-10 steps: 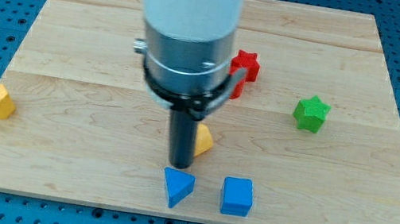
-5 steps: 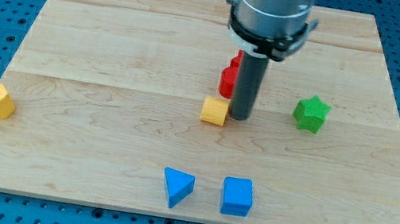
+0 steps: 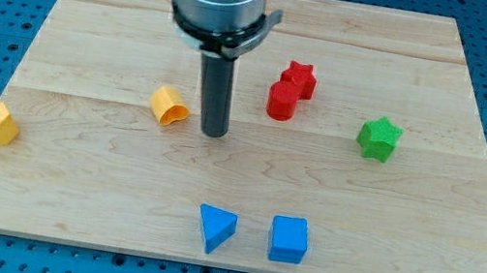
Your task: Keep the yellow heart right to the yellow hexagon
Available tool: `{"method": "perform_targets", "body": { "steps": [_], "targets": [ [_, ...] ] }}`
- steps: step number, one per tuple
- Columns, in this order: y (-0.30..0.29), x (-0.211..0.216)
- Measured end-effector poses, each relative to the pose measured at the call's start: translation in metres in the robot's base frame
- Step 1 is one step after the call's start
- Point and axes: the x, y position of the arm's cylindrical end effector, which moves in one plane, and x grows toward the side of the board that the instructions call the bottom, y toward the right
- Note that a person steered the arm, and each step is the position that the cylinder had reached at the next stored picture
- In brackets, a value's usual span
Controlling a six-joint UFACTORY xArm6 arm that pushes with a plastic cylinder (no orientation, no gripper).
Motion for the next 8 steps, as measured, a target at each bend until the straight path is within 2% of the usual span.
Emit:
{"method": "perform_targets", "body": {
  "steps": [1,3,4,6,8],
  "targets": [
    [-0.029,-0.030],
    [-0.161,-0.013],
    [-0.168,0.007],
    [-0.112,0.014],
    [-0.197,0.036]
  ]
}}
